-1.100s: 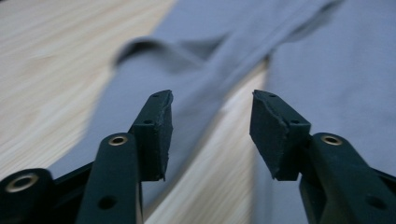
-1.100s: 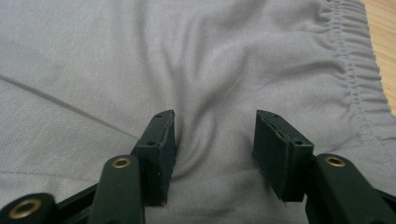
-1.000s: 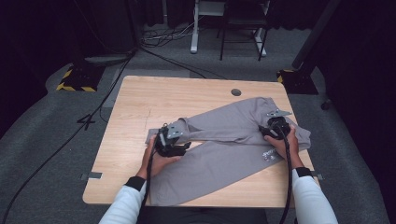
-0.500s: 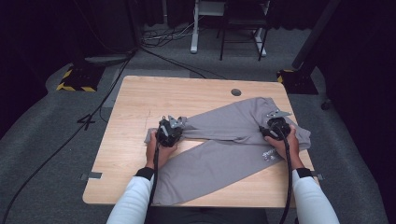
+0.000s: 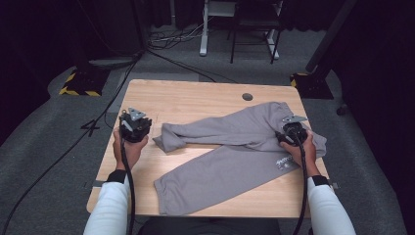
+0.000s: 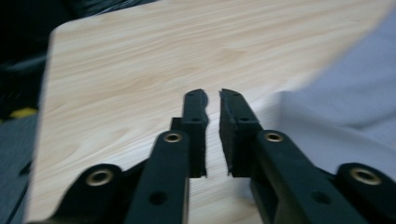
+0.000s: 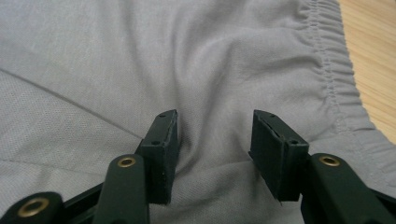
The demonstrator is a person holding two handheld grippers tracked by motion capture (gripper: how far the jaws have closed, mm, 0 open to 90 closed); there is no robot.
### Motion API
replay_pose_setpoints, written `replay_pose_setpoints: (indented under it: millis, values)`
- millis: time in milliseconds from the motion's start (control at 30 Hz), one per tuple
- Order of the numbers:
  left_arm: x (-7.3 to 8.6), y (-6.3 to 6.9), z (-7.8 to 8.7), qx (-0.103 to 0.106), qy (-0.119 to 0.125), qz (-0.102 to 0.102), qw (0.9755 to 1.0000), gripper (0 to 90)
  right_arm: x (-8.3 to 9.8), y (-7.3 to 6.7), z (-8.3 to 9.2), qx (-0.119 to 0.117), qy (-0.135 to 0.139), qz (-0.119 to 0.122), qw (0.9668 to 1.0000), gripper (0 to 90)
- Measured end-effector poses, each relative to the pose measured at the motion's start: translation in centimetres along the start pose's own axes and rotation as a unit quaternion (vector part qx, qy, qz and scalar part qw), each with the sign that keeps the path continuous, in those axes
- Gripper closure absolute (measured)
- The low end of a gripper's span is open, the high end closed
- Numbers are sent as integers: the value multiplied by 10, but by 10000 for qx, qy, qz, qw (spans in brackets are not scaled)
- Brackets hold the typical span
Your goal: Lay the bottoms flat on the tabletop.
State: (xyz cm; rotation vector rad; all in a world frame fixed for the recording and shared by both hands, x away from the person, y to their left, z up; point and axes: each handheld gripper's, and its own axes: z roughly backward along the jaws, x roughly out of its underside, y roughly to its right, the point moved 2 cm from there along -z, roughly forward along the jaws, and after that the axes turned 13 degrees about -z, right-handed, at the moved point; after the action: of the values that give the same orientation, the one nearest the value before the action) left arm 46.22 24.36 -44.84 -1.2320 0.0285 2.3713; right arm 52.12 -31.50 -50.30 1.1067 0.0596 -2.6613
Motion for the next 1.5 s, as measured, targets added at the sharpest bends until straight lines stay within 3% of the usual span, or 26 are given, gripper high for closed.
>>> replay_pose_setpoints:
  millis: [100,133,167,200,233,267,333,367,400,433,467,567,633,700,833,900,933,967,1000,1067,1100,1133,1167,1267,1300,1500]
  values:
    - [5,-1,0,43,13,13,10000,669,1,2,0,-49,18,-63,10000,509]
    - [6,4,0,305,65,-6,9995,669,1,2,0,-64,15,-118,9999,509]
    - [8,23,-1,778,71,-296,9965,578,0,2,0,-31,15,-74,10000,509]
    - [9,36,-2,861,51,-488,9951,532,0,1,0,-14,15,-64,10000,508]
    - [9,36,-2,861,51,-488,9951,492,0,1,0,-14,15,-64,10000,508]
    - [11,47,-2,987,32,-630,9931,492,0,1,0,-4,14,-65,10000,508]
    - [17,66,-1,1129,61,-707,9911,425,1,0,0,22,36,-46,10000,509]
    - [23,81,0,1336,146,-667,9887,413,1,0,0,20,36,-54,10000,509]
    - [23,81,0,1336,146,-667,9887,413,1,0,0,20,36,-54,10000,509]
    - [27,87,-1,1466,141,-682,9867,413,1,0,0,16,36,-60,10000,509]
    - [29,94,-3,1547,6,-876,9841,419,1,0,0,15,39,-58,10000,509]
    - [29,102,-11,1494,-165,-933,9842,406,1,-2,0,29,44,-41,10000,509]
    - [30,100,-20,1331,-249,-794,9876,331,1,-4,1,80,53,50,9999,509]
    - [31,98,-29,1385,-374,-675,9874,310,1,-4,1,79,58,57,9999,510]
    - [28,102,-42,1247,-515,-795,9877,280,1,-7,0,77,89,123,9999,519]
    - [23,102,-46,1151,-531,-889,9879,332,1,-8,0,79,85,109,9999,521]
    - [20,101,-48,1079,-561,-906,9884,406,1,-7,0,71,93,121,9999,521]
    - [18,99,-49,1034,-560,-916,9888,568,1,-7,0,60,94,122,9999,521]
    - [16,97,-51,985,-605,-976,9885,568,1,-7,0,60,94,122,9999,521]
    - [13,92,-52,778,-772,-1177,9870,741,1,-6,0,32,106,142,9998,521]
    - [9,83,-48,793,-677,-1095,9885,829,1,-5,0,7,100,139,9999,521]
    - [7,78,-42,804,-482,-1067,9899,847,1,-5,0,-15,92,128,9999,521]
    - [7,78,-42,804,-482,-1067,9899,855,1,-5,0,-33,81,128,9999,521]
    - [-1,62,-20,748,-109,-882,9932,857,1,-4,0,-44,80,74,9999,521]
    - [-5,56,-10,625,21,-928,9937,858,1,-4,0,-42,79,66,9999,521]
    - [-18,23,22,336,281,-697,9966,826,0,-5,0,13,60,93,9999,521]
